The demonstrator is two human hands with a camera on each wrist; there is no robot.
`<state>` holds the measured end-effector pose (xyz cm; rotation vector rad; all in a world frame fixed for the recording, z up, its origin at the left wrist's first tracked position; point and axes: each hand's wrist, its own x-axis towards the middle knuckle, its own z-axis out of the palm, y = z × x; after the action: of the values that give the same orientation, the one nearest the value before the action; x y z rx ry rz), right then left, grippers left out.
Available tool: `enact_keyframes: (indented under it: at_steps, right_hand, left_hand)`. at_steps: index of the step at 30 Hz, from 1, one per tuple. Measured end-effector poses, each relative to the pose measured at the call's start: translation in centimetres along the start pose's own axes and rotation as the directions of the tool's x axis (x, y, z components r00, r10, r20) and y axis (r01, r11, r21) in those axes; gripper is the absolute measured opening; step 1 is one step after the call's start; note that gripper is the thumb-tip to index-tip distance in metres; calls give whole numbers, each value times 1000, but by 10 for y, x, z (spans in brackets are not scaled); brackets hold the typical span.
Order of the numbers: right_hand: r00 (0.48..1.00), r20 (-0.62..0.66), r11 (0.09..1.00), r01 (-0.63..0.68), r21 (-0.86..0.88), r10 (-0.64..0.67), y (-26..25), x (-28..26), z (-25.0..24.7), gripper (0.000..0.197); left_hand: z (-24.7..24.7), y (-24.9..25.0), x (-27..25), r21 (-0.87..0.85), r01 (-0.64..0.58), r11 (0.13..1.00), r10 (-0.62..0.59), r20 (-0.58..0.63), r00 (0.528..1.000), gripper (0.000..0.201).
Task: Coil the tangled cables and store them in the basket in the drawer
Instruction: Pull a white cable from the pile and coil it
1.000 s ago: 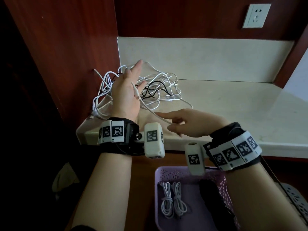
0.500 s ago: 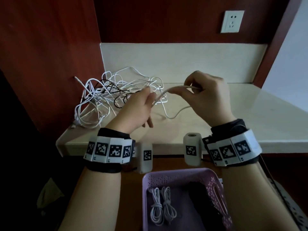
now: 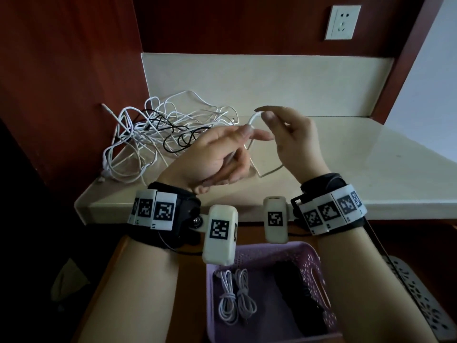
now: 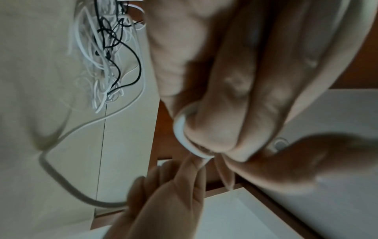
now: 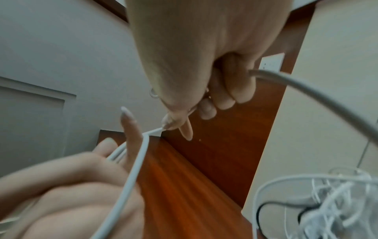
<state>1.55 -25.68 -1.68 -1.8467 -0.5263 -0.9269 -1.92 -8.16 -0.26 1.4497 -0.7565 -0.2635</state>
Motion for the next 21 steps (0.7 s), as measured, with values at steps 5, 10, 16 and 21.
enact_keyframes:
  at_steps: [5, 10, 16, 21]
  right_hand:
    - [940, 298, 960, -223, 168, 166, -20, -12, 29, 22]
    - [628, 683, 919, -353, -176, 372, -1, -27, 45, 29]
    - [638, 704, 948, -260, -184, 311, 3, -21, 23, 7]
    - [732, 633, 949, -315, -12, 251, -4, -15, 9, 12]
  left_hand:
    - [-17, -1, 2, -397, -236, 887, 238, -45, 970, 42]
    - [-32, -1, 6, -525, -495, 692, 227, -493, 840, 42]
    - [-41, -1, 7, -342, -622, 704, 304, -647, 700, 51]
    - [-52, -7, 7, -257, -576, 776, 178, -787, 591, 47]
